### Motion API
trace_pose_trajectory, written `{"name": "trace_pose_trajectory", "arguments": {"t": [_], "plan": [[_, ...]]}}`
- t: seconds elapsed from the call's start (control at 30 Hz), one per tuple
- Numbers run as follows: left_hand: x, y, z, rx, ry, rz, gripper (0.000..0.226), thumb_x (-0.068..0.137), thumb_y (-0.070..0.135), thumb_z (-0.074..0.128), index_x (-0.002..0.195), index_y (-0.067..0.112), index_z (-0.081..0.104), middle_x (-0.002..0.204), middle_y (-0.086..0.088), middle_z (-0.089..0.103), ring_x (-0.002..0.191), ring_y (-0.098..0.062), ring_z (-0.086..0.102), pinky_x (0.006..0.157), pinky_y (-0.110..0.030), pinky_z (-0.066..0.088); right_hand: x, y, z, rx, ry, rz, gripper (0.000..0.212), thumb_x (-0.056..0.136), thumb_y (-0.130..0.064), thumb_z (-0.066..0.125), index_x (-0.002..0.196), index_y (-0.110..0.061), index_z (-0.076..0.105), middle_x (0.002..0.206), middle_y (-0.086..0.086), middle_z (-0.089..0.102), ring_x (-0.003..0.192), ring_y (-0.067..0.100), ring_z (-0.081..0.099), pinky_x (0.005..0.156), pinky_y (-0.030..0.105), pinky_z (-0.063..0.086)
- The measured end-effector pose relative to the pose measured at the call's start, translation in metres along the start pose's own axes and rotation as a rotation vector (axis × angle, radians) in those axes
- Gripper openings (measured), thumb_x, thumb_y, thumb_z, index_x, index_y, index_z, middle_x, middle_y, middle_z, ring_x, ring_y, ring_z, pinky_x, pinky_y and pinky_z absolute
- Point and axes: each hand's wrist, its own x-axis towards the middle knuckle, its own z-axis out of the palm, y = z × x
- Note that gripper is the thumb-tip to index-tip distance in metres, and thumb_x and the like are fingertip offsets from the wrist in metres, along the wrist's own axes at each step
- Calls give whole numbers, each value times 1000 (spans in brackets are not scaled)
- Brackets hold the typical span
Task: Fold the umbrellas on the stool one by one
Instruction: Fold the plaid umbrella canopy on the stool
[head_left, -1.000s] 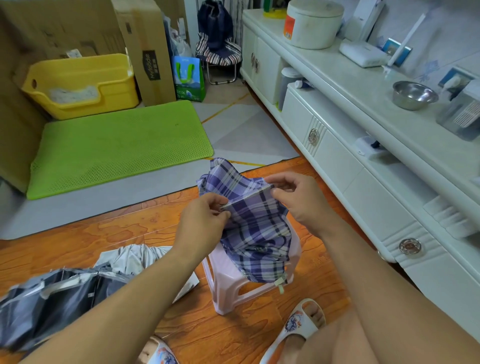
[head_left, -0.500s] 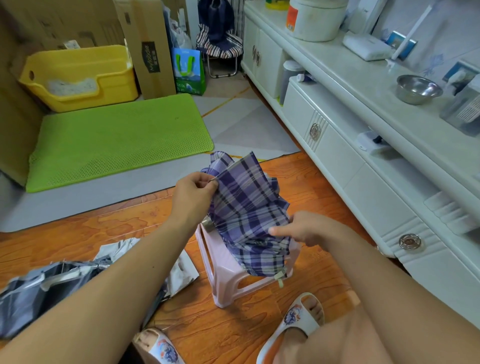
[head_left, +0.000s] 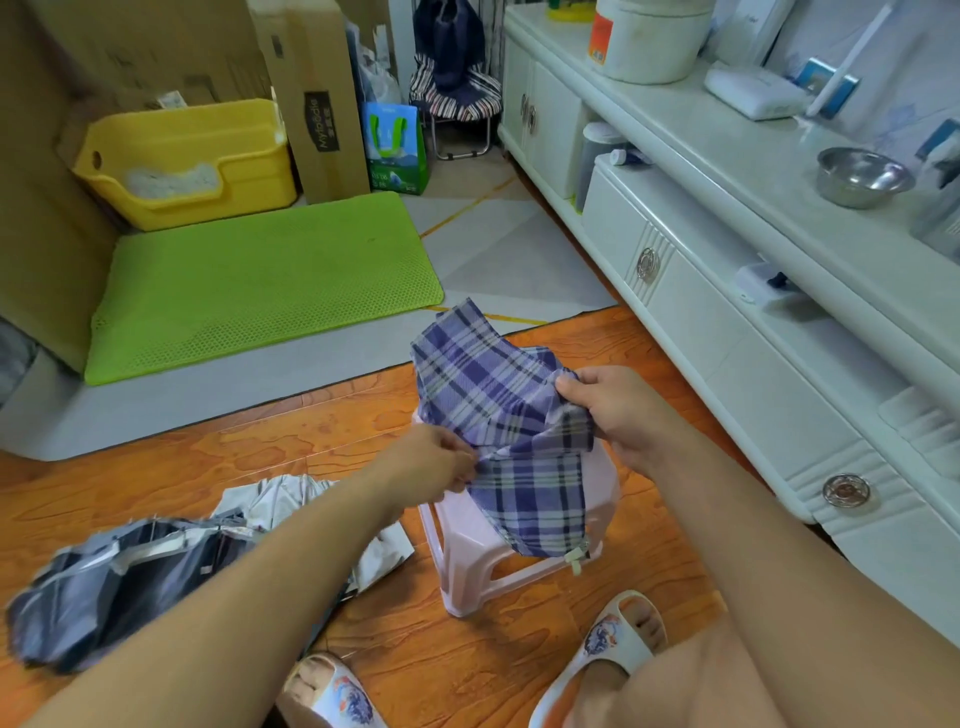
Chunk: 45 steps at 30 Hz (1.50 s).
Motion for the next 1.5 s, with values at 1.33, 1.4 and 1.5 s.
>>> {"name": "trace_pose_trajectory", "arguments": {"t": [1.33, 1.4, 1.5], "plan": [[7, 10, 33, -174, -39, 314, 22, 106, 13, 47, 122, 23, 36, 120, -7, 66, 91, -18, 62, 83, -42, 55, 0, -6, -2, 150, 137, -111, 19, 102, -10, 55, 106, -21, 70, 109, 12, 73, 97, 25, 71, 74, 35, 56], [7, 7, 38, -10, 52, 382, 22, 104, 17, 51, 117, 26, 35, 112, -5, 61, 79, -15, 58, 73, -37, 53, 1, -5, -2, 138, 139, -121, 19, 101, -11, 56, 103, -21, 71, 109, 13, 73, 98, 27, 70, 75, 36, 56], [6, 6, 43, 58, 180, 435, 25, 101, 14, 57, 106, 27, 37, 104, 2, 59, 91, -19, 62, 80, -46, 55, 2, -4, -3, 125, 139, -127, 18, 101, -11, 57, 101, -21, 73, 108, 13, 73, 99, 29, 71, 77, 38, 58]]}}
